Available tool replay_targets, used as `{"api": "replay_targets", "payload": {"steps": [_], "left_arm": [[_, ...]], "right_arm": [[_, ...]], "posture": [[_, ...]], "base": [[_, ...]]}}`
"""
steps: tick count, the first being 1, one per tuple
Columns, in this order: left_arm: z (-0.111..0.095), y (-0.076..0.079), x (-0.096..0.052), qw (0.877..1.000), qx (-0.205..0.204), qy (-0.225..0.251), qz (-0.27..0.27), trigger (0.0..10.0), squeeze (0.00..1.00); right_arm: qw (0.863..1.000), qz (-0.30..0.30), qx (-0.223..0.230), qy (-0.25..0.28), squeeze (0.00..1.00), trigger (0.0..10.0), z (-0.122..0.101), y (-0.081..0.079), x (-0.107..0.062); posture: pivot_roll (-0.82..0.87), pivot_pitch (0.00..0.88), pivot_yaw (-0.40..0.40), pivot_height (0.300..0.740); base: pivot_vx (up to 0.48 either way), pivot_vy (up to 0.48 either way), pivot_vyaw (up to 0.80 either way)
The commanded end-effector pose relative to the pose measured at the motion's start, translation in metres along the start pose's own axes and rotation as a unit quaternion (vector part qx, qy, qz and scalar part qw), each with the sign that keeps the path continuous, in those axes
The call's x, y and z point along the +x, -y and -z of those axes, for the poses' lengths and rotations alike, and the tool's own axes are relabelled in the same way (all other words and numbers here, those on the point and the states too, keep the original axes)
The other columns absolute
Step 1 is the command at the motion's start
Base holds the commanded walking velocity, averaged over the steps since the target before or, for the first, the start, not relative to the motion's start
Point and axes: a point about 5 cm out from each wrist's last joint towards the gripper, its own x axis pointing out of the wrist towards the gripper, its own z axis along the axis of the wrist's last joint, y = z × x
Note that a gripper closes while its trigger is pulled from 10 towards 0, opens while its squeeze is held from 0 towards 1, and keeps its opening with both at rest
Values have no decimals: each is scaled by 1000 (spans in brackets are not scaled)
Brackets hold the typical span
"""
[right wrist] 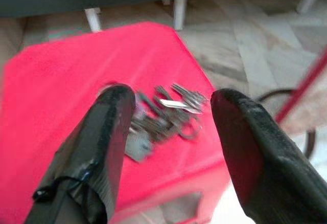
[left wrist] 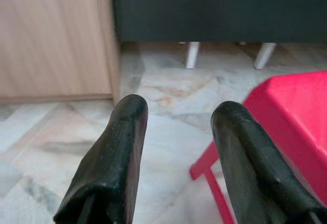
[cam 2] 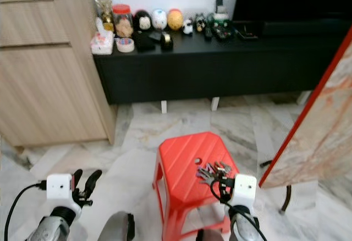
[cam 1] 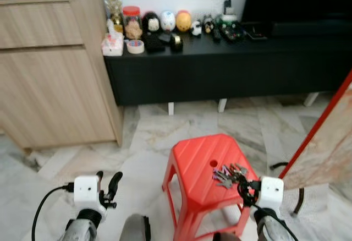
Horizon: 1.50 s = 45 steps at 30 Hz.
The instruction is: Hang keys on a hook
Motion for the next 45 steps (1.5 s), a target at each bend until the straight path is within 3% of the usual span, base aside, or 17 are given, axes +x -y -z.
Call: {"api": "replay_targets", "payload": {"steps": [1,18,27,28,29,34,35,36,37,43,45], "left_arm": [[-1,-1,0,1000,-1,4,-2,10000,0],[-1,0,1,1000,2,8,2,10000,0],[0,0,0,1000,2,7,1,10000,0],[1,-1,0,1000,5,4,0,10000,0],[2,-1,0,1000,7,1,0,10000,0],[2,-1,0,1000,6,0,-1,10000,0],[2,-1,0,1000,8,-2,-1,10000,0],[2,-1,0,1000,9,-2,-1,10000,0],[2,-1,0,1000,9,-2,-1,10000,0],[2,0,1,1000,13,-3,0,10000,0],[2,-1,2,1000,14,-3,-3,10000,0]], "right_arm": [[1000,-1,13,9,0,10000,-4,-2,3],[1000,12,23,2,0,10000,-1,-1,5],[998,12,49,-43,0,10000,10,-1,8],[997,7,54,-46,90,10000,12,-2,8],[997,2,63,-50,1000,10000,13,-2,8],[994,-10,61,-94,1000,10000,25,-7,7],[993,-6,59,-97,867,10000,26,-6,8],[993,-3,64,-101,502,10000,27,-6,9],[991,0,75,-113,0,10000,28,-6,10],[983,-9,99,-156,0,10000,36,-11,14],[979,0,129,-157,0,10000,34,-12,18]], "posture": [[53,8,-42,629],[54,8,-41,629],[58,9,-42,629],[59,9,-42,629],[57,10,-42,629],[59,12,-41,629],[59,12,-41,629],[60,13,-41,629],[59,12,-40,629],[68,13,-42,629],[74,14,-43,629]], "base": [[281,0,0],[184,0,0],[0,0,0],[0,0,0],[0,0,0],[0,0,0],[0,0,0],[0,0,0],[0,0,0],[0,0,0],[0,0,0]]}}
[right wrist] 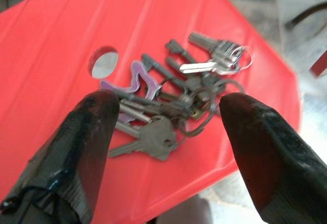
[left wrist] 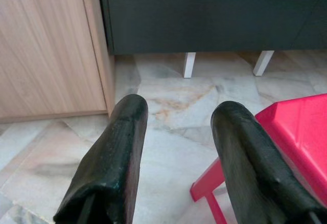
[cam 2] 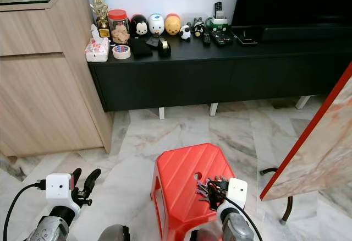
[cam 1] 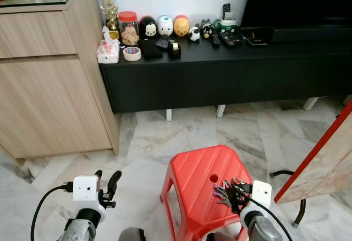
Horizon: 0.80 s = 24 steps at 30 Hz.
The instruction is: Hang keys on a hook
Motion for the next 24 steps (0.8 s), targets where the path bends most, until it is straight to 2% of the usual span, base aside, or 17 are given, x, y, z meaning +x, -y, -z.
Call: {"api": "replay_targets", "payload": {"steps": [1,5,9,12,15,24], "left_arm": [[3,1,0,1000,9,-10,3,10000,0],[4,0,0,1000,13,-13,1,10000,0],[4,-1,-1,1000,15,-13,0,10000,0],[4,-2,-1,1000,15,-14,-1,10000,0],[5,-2,-1,1000,17,-15,1,10000,0],[4,-3,3,1000,20,-16,2,10000,0]], "right_arm": [[1000,7,30,-4,0,10000,-1,2,2],[999,11,50,-8,0,10000,-2,1,4],[994,26,103,5,0,10000,-4,5,5],[994,23,109,2,0,10000,-3,4,5],[991,26,132,-10,0,10000,3,5,4],[992,27,118,-19,0,10000,3,4,6]], "posture": [[73,14,-42,629],[72,16,-42,629],[79,22,-39,629],[75,24,-38,629],[77,28,-34,629],[78,38,-24,629]], "base": [[0,0,0],[0,0,0],[0,0,0],[0,0,0],[0,0,0],[0,0,0]]}}
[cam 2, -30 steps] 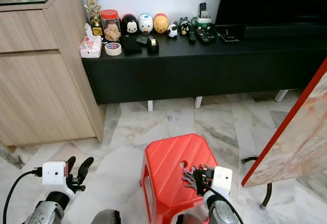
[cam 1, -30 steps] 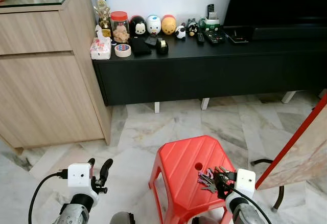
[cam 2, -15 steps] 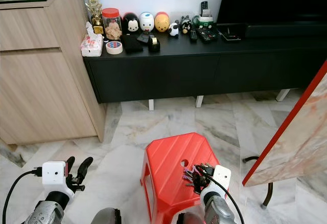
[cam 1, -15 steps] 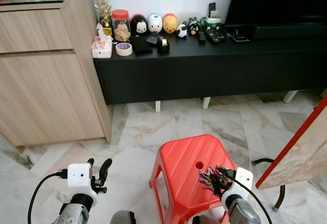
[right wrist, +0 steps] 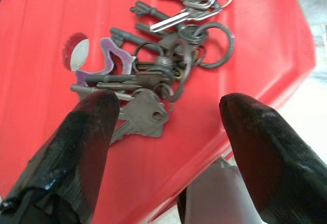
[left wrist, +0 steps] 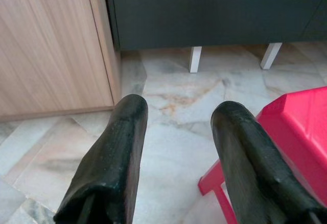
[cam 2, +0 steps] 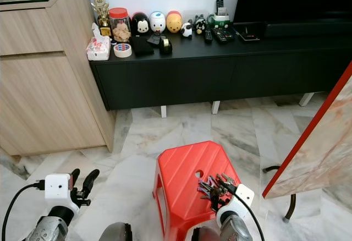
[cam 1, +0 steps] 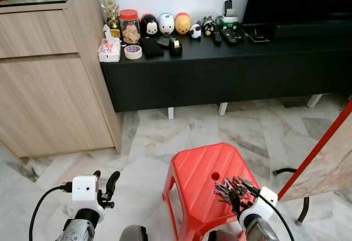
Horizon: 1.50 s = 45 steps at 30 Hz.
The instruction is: Hang keys on a hook
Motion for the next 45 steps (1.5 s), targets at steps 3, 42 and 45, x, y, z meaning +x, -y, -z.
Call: {"api": "replay_targets", "payload": {"steps": [3,42,45], "left_arm": [[0,0,3,1000,17,-5,6,10000,0],[4,-3,-9,1000,22,-13,3,10000,0],[3,-1,-9,1000,24,-12,7,10000,0]], "right_arm": [[1000,4,-2,5,0,10000,-6,0,2],[999,4,-42,15,0,0,-12,-2,3],[999,-5,-39,17,0,0,-12,-6,4]], "posture": [[81,40,-21,629],[96,104,-1,629],[98,103,0,629]], "base": [[0,0,0],[0,0,0],[0,0,0]]}}
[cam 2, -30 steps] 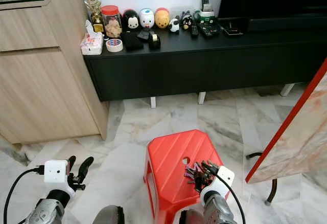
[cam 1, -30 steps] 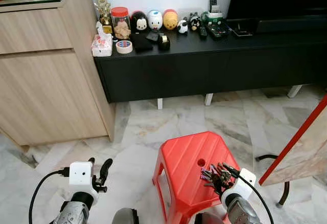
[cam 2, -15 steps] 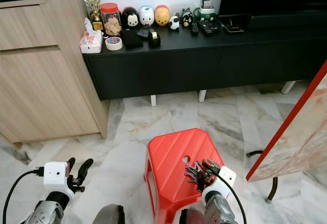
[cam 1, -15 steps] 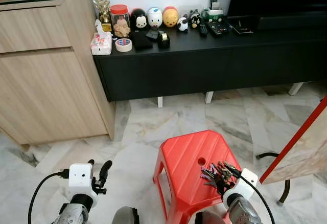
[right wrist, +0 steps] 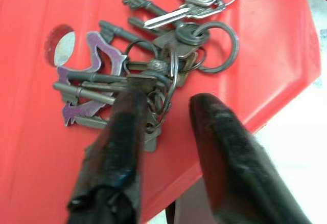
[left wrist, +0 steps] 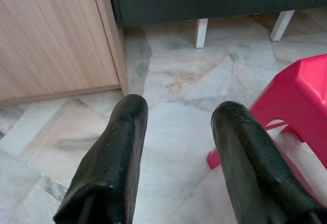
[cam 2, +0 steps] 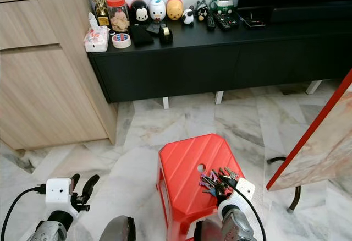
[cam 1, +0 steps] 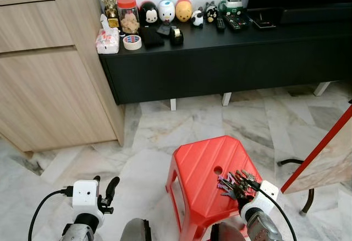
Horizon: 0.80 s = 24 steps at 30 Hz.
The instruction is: Hang keys on a hook
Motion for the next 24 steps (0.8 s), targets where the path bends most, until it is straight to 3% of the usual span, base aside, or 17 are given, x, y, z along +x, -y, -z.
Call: {"api": "replay_targets", "payload": {"steps": [1,19,24], "left_arm": [[-3,0,-1,1000,9,2,6,10000,0],[-5,2,5,1000,13,5,3,10000,0],[-3,-7,11,1000,15,1,-5,10000,0]], "right_arm": [[1000,-8,-8,-1,0,0,0,-4,1],[999,-35,-21,19,0,0,-7,-18,3],[998,-56,-27,30,0,0,-12,-27,4]], "posture": [[98,103,0,629],[98,68,-4,629],[91,48,-6,629]], "base": [[0,0,0],[0,0,0],[0,0,0]]}}
